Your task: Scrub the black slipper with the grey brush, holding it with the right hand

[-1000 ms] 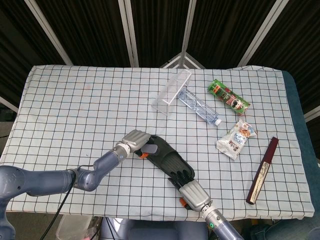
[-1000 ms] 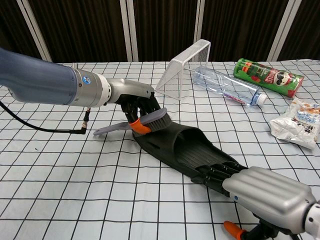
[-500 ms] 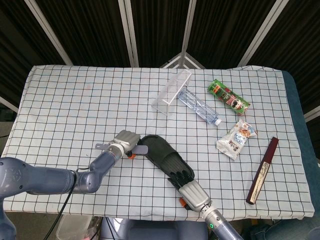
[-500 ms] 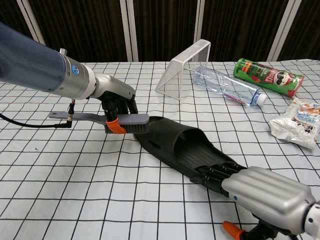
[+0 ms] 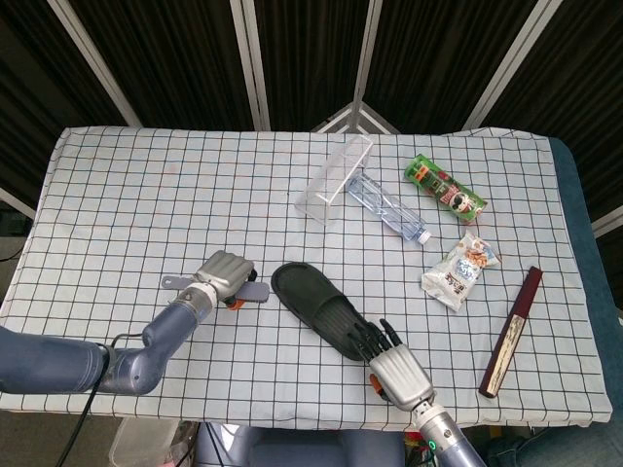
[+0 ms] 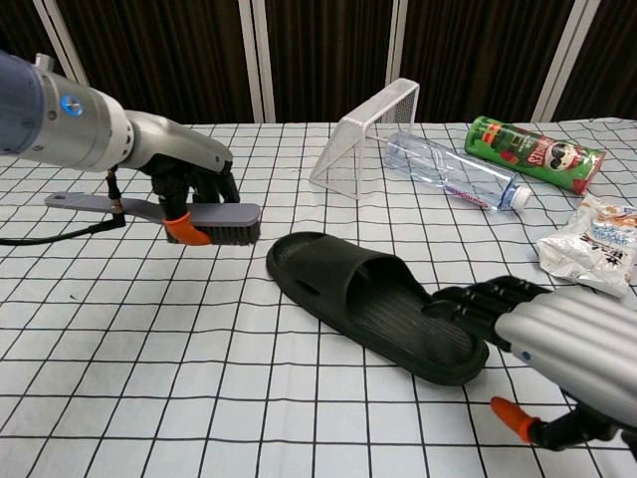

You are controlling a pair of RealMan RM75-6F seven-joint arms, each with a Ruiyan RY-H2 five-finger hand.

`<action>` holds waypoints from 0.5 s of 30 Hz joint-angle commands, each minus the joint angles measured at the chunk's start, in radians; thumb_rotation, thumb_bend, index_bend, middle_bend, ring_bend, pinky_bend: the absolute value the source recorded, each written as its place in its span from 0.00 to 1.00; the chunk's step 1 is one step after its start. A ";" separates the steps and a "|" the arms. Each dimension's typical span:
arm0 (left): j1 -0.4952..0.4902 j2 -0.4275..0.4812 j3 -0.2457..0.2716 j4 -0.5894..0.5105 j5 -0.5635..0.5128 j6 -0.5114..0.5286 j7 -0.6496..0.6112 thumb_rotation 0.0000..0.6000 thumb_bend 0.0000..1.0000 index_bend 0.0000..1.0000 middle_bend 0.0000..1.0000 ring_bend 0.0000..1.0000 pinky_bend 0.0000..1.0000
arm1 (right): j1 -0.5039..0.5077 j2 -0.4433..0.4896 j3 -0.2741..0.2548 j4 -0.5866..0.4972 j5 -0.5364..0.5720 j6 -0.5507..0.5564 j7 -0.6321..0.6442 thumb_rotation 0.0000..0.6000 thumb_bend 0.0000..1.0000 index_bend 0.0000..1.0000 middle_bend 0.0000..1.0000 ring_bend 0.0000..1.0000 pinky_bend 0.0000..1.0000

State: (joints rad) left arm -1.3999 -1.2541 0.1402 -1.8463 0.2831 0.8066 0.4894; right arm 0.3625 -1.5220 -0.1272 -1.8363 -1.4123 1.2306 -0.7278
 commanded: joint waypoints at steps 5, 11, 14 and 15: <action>0.168 0.066 0.091 -0.070 0.252 0.063 -0.047 1.00 0.83 0.51 0.57 0.40 0.41 | -0.075 0.105 -0.022 -0.096 -0.094 0.150 -0.052 0.99 0.54 0.00 0.01 0.00 0.00; 0.369 -0.018 0.165 0.053 0.566 0.177 -0.112 1.00 0.80 0.47 0.53 0.36 0.36 | -0.133 0.170 -0.053 -0.106 -0.147 0.229 -0.019 0.98 0.54 0.00 0.00 0.00 0.00; 0.458 -0.077 0.172 0.153 0.698 0.207 -0.200 1.00 0.76 0.45 0.51 0.34 0.33 | -0.144 0.179 -0.045 -0.087 -0.138 0.229 0.003 0.98 0.54 0.00 0.00 0.00 0.00; 0.484 -0.097 0.173 0.191 0.738 0.216 -0.227 1.00 0.75 0.45 0.51 0.34 0.33 | -0.145 0.180 -0.039 -0.082 -0.131 0.225 0.012 0.98 0.54 0.00 0.00 0.00 0.00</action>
State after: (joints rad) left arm -1.0307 -1.2770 0.2827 -1.7752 0.8794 0.9624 0.3591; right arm 0.2214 -1.3460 -0.1725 -1.9254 -1.5510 1.4587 -0.7262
